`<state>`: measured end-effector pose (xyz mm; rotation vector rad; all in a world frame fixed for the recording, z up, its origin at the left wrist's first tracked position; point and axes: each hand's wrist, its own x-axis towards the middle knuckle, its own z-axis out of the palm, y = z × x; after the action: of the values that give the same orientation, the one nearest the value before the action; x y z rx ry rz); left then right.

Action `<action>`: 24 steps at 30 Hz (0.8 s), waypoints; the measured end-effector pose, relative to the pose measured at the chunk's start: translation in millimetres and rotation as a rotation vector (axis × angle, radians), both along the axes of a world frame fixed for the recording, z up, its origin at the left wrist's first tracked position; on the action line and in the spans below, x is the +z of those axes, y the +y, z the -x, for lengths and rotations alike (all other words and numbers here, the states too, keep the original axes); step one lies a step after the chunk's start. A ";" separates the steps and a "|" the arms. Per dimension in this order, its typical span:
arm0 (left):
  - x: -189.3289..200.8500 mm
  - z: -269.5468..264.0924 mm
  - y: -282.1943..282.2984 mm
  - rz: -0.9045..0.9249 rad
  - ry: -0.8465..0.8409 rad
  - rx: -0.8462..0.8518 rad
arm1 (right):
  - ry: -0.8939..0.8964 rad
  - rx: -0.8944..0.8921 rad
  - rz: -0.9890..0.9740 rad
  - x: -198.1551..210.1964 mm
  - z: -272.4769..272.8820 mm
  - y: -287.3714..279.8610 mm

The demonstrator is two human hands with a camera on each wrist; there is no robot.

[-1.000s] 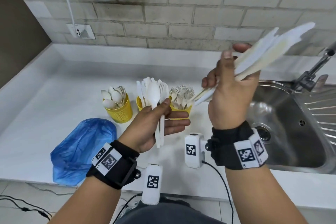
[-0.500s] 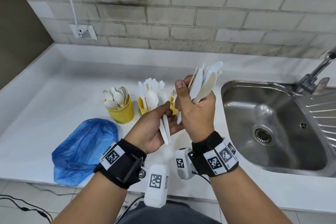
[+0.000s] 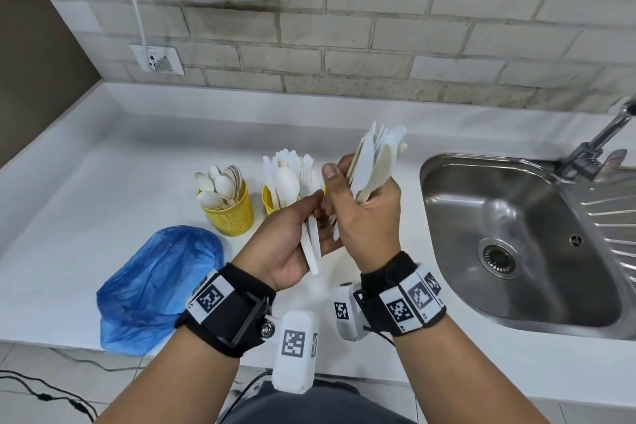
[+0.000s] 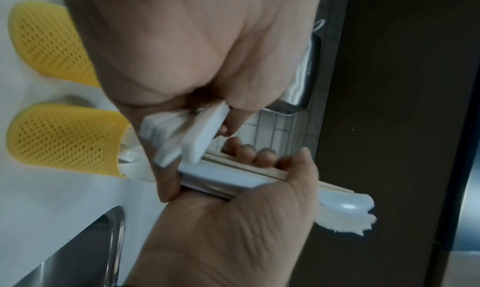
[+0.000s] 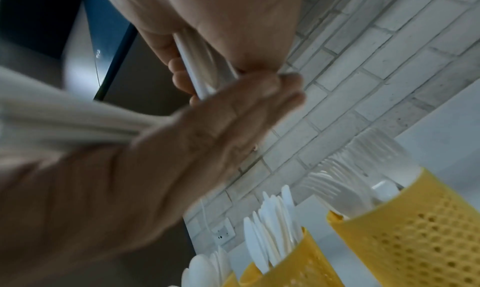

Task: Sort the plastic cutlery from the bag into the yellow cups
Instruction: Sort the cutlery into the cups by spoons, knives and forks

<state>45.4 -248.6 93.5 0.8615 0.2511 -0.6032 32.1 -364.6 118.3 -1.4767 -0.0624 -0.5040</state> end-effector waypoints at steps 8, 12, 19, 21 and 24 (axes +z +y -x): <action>7.4 0.9 3.4 -0.085 0.020 0.080 | 0.154 0.027 0.186 -4.1 -14.2 -20.2; 13.9 -0.6 10.8 -0.131 -0.032 0.130 | 0.245 0.050 0.093 -2.4 -20.4 -32.0; 16.0 0.2 35.5 -0.462 -0.246 0.212 | 0.193 -0.109 -0.027 6.5 -30.7 -29.8; 16.8 0.5 47.0 -0.537 -0.262 0.251 | 0.191 -0.151 -0.004 5.4 -36.5 -24.4; 20.9 1.3 63.8 -0.567 -0.296 0.261 | 0.175 -0.166 0.086 0.9 -47.9 -10.4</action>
<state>44.2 -184.8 114.4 1.4228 0.2632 -0.1480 80.0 -374.9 119.3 -1.6135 0.1799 -0.5090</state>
